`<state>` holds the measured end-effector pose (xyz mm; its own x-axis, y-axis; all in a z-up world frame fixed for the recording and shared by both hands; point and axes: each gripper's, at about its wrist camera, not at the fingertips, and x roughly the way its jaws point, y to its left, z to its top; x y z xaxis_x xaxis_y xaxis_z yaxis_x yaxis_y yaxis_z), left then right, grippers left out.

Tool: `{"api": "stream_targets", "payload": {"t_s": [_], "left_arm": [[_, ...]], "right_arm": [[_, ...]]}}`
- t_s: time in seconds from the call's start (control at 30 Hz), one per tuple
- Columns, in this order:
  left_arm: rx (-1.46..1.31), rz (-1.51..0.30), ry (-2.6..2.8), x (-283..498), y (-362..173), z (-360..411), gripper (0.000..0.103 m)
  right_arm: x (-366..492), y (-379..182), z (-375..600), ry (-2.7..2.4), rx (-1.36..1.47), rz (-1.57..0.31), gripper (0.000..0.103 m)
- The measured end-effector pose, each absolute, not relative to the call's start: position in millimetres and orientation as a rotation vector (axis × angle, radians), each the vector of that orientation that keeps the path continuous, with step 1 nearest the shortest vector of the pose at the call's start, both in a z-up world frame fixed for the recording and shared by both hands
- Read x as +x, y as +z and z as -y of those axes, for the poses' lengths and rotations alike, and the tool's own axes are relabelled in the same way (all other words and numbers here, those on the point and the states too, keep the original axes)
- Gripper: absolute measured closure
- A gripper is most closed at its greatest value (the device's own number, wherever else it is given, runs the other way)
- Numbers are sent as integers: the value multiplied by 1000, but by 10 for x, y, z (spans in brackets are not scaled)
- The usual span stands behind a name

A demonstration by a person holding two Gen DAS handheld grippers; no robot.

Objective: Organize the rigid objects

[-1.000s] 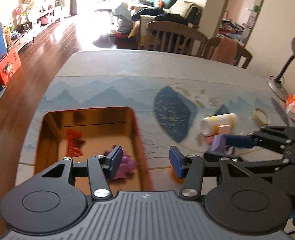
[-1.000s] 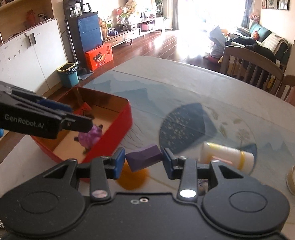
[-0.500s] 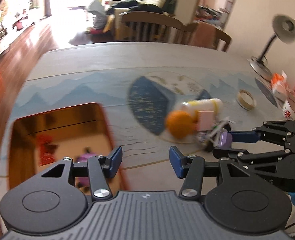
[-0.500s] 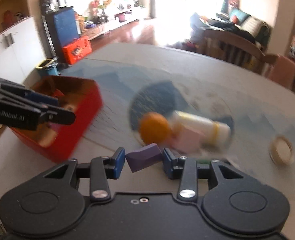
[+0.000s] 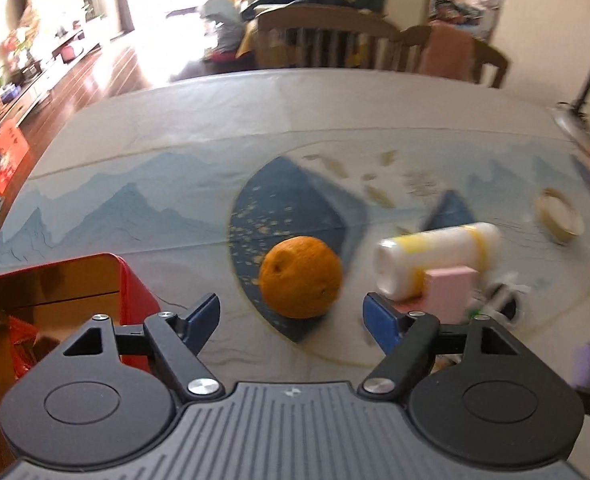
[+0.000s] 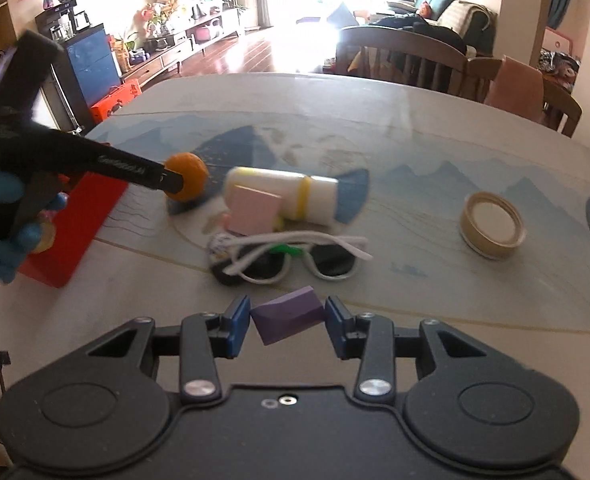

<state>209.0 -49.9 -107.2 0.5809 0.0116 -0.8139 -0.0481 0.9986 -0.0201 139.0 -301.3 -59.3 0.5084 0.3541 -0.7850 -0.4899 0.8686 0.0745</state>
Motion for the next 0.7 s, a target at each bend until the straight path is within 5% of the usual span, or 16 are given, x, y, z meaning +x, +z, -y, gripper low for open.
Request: {"api": "stream_targets", "payload": {"t_s": [0.27, 0.4, 0.7], "left_arm": [[-103, -961, 46, 2395, -1252, 430, 25], [-116, -965, 12, 2405, -1279, 491, 49], [-97, -984, 43, 2336, -1275, 545, 50]], "right_arm": [[1476, -669, 3229, 494, -166, -934, 63], [1510, -688, 3259, 501, -164, -936, 63], [1537, -658, 3217, 511, -166, -924, 63]]}}
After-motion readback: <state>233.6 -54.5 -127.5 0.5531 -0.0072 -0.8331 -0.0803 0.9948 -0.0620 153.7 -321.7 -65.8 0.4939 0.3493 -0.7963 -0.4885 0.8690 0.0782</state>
